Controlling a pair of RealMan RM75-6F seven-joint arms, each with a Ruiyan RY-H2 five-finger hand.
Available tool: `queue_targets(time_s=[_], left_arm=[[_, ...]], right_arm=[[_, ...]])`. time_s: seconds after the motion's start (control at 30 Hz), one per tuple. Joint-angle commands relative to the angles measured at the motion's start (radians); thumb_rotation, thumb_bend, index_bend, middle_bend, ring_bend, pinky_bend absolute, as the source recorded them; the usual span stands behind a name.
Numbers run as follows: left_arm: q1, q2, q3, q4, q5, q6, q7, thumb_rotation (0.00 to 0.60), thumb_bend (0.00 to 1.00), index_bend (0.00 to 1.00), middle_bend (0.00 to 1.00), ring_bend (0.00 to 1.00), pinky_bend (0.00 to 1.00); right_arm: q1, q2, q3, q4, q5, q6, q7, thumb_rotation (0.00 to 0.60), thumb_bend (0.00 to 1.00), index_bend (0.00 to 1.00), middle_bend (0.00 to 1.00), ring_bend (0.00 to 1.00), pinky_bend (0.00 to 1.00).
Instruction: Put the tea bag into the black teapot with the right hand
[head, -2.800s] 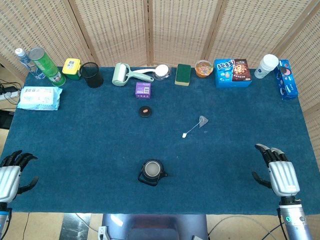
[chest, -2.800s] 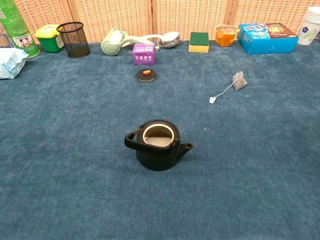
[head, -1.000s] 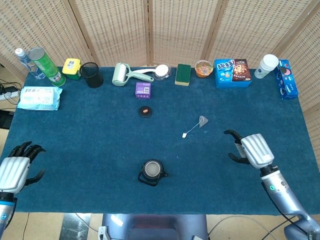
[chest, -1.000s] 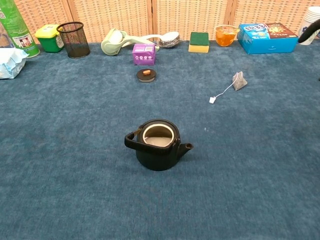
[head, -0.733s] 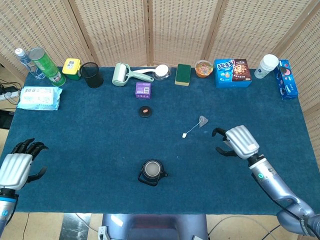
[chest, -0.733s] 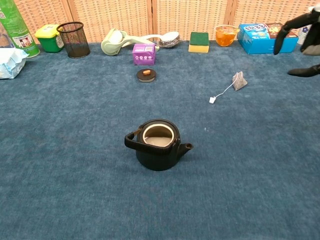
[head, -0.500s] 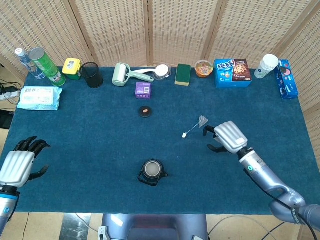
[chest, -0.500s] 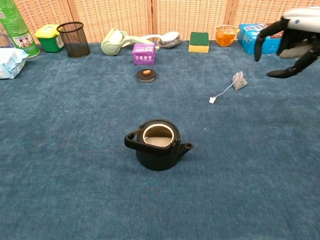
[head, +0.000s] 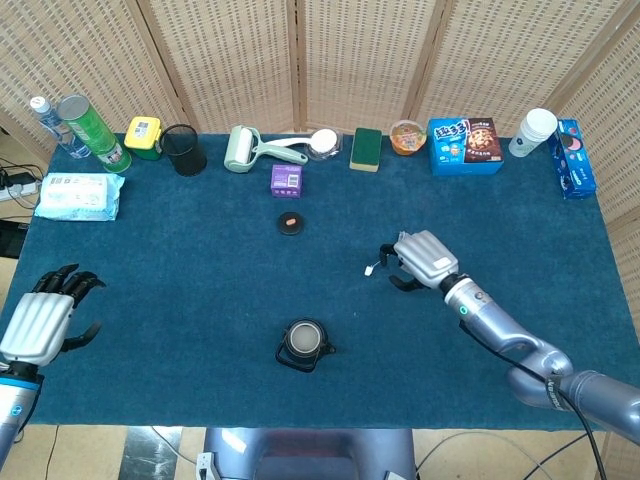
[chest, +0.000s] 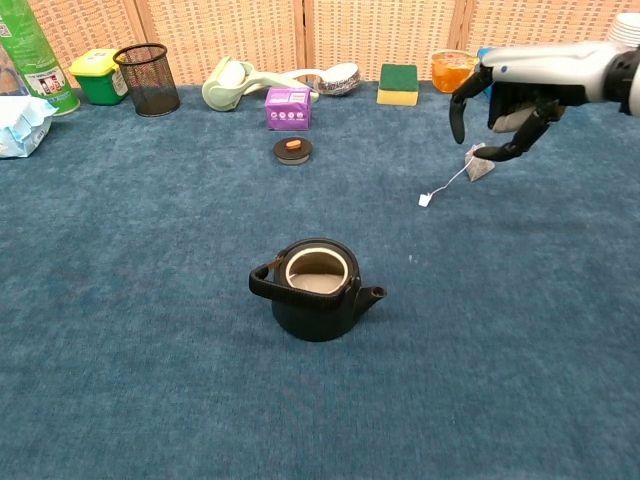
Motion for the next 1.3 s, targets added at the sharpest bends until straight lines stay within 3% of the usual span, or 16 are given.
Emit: queue_targets(time_s=[0.03,0.73,1.3], left_arm=[[-0.012,0.000,-0.007,0.005,-0.009,-0.011,-0.010,0.600,0.32,0.30,0.25,0.12,0.15],[-0.043,0.010,-0.022,0.014,-0.053,-0.036,-0.034,0.600,0.32,0.30,0.25,0.12,0.15],[-0.049,0.010,-0.018,0.022,-0.074,-0.041,-0.038,0.600,0.32,0.30,0.25,0.12,0.15]], right_arm=[[0.041,-0.029,0.003,0.034,0.042,-0.057,-0.012,0.600,0.44,0.46,1.00,1.00,1.00],[0.171,-0.191,-0.013,0.217,0.155,-0.196,-0.142,0.600,0.45,0.46,1.00,1.00,1.00],[0.179,-0.255,-0.043,0.309,0.153,-0.178,-0.146,0.600,0.45,0.49,1.00,1.00,1.00]])
